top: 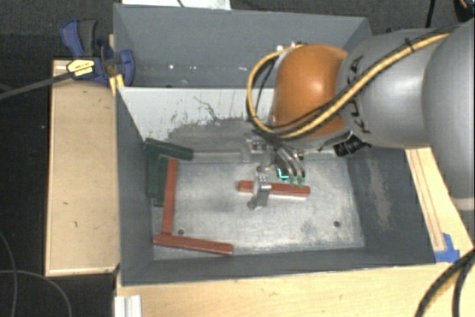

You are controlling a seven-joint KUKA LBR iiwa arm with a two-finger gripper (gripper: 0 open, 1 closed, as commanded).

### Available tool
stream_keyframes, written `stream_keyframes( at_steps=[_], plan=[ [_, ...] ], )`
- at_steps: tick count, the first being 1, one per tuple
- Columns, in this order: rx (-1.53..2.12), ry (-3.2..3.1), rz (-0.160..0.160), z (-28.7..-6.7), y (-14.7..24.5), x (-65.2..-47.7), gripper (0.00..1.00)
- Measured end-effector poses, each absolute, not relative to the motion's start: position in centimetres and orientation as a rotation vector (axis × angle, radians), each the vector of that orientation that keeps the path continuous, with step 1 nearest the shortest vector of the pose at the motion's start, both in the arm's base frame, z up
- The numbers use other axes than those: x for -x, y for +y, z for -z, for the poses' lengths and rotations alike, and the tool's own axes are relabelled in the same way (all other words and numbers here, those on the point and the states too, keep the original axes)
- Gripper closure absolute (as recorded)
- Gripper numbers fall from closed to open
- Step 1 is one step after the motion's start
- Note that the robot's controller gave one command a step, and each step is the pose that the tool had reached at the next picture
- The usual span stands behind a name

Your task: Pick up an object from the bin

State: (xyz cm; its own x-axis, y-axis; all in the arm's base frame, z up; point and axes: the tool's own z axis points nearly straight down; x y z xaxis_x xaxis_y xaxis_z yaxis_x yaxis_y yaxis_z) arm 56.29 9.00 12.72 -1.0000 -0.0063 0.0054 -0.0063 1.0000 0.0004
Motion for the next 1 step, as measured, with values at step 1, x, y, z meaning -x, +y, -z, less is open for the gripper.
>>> stream_keyframes(
  at_steps=[1],
  plan=[
    [-0.272,-3.127,-0.003,-6.82,0.14,-56.46,0.0]
  ],
)
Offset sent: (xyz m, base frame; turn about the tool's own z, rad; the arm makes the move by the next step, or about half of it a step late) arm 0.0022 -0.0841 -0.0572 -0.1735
